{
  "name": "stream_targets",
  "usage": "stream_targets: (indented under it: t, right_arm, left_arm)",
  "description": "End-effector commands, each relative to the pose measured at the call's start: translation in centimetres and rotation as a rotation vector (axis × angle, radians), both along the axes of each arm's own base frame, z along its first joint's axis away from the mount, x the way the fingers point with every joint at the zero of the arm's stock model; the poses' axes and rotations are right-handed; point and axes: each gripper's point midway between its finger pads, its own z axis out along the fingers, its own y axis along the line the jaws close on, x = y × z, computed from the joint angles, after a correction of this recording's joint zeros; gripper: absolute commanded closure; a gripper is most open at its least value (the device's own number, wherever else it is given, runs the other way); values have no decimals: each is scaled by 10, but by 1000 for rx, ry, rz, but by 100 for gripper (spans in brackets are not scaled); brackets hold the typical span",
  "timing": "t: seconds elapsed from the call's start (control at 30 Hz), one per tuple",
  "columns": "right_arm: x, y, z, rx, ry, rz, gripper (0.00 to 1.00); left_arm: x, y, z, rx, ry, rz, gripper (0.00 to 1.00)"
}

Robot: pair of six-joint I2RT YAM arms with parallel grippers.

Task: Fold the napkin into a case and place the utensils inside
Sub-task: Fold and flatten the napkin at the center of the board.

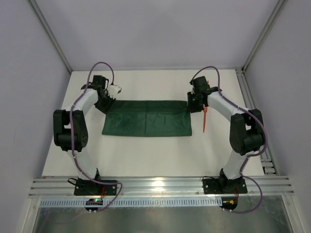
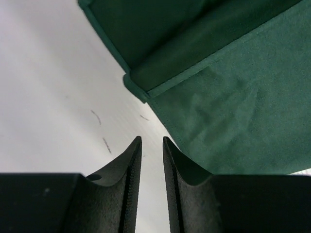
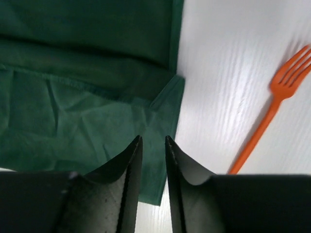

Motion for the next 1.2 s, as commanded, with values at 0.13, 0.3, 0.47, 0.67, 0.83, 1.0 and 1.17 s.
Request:
stream_targets:
  t: [0.13, 0.3, 0.47, 0.67, 0.83, 1.0, 1.17]
  right_arm:
    - [-28, 33, -16, 45, 42, 56, 82]
    - [-11, 37, -25, 29, 50, 60, 84]
    - [17, 43, -26, 11, 36, 69, 85]
    - [52, 48, -23, 5, -1, 48, 86]
    - [74, 38, -34, 10, 4, -2, 87]
    - [87, 25, -25, 28, -18, -32, 87]
    - [60, 13, 13, 13, -83, -34, 83]
  left_arm:
    - [1, -9, -26, 21, 45, -16, 75]
    - [16, -5, -34, 65, 43, 7, 76]
    - [32, 1, -36, 98, -3, 31, 75]
    - [65, -1, -15, 80, -155, 73, 73]
    - [90, 3, -14, 95, -214, 112, 73]
    - [111, -4, 7, 1, -223, 146, 67]
    - [78, -1, 27, -151, -133, 231, 59]
